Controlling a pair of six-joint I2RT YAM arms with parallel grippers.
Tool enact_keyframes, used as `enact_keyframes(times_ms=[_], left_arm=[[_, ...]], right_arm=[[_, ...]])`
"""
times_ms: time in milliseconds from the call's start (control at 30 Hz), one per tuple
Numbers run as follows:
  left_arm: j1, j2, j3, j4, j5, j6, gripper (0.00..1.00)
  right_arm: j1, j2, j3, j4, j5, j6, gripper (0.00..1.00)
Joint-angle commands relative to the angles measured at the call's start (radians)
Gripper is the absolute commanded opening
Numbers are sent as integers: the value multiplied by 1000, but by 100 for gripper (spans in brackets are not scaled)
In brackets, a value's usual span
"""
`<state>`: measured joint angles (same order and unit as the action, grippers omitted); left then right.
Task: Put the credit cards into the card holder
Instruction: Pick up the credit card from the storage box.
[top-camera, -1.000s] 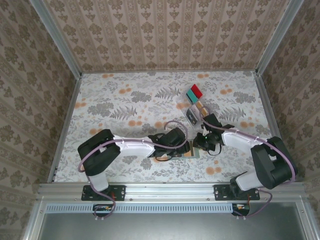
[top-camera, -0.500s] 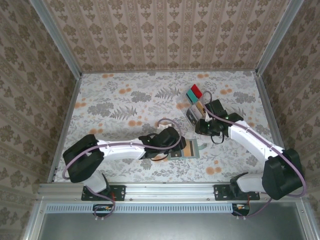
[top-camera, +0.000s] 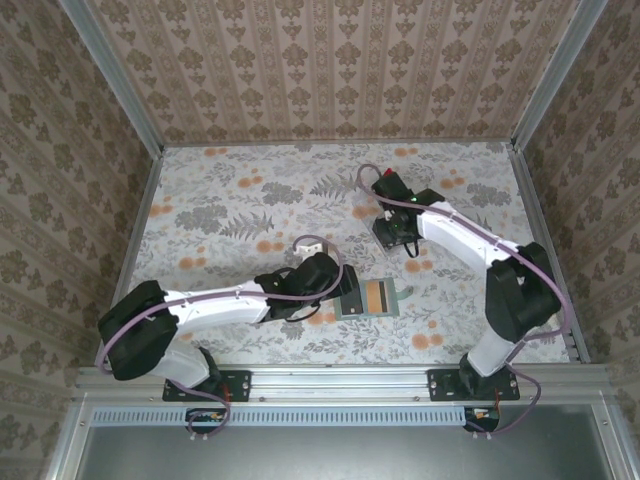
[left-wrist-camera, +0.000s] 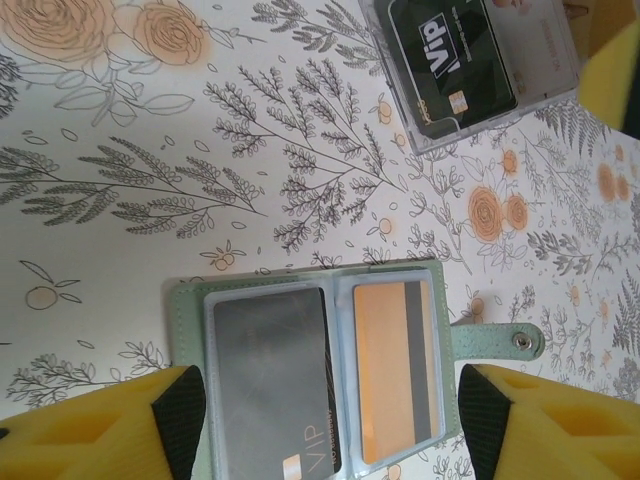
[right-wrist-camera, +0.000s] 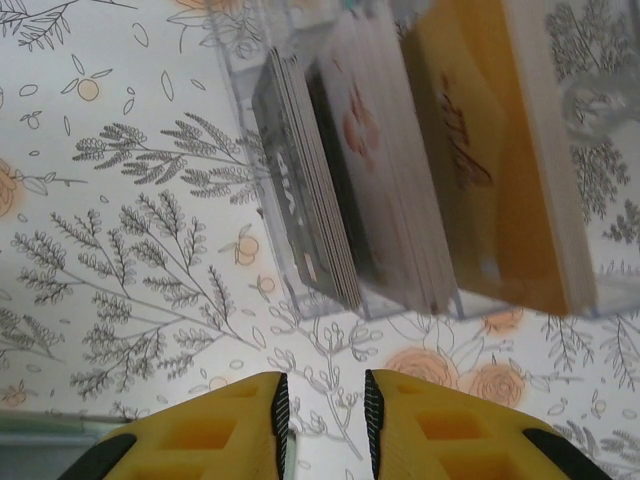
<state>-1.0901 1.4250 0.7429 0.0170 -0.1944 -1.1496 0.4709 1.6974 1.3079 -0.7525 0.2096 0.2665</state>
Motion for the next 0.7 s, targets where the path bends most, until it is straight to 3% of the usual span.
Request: enact_keyframes(times_ms=[0, 267, 667], left_arm=[[10, -39, -30, -33, -37, 13, 71], [25, -103, -65, -38, -55, 27, 80], [36, -123, -99, -38, -48, 1, 82]], right_arm=[[22, 74, 84, -74, 119, -36, 29], [49, 203, 186, -87, 216, -57, 31], [68, 302, 215, -82, 293, -81, 31]])
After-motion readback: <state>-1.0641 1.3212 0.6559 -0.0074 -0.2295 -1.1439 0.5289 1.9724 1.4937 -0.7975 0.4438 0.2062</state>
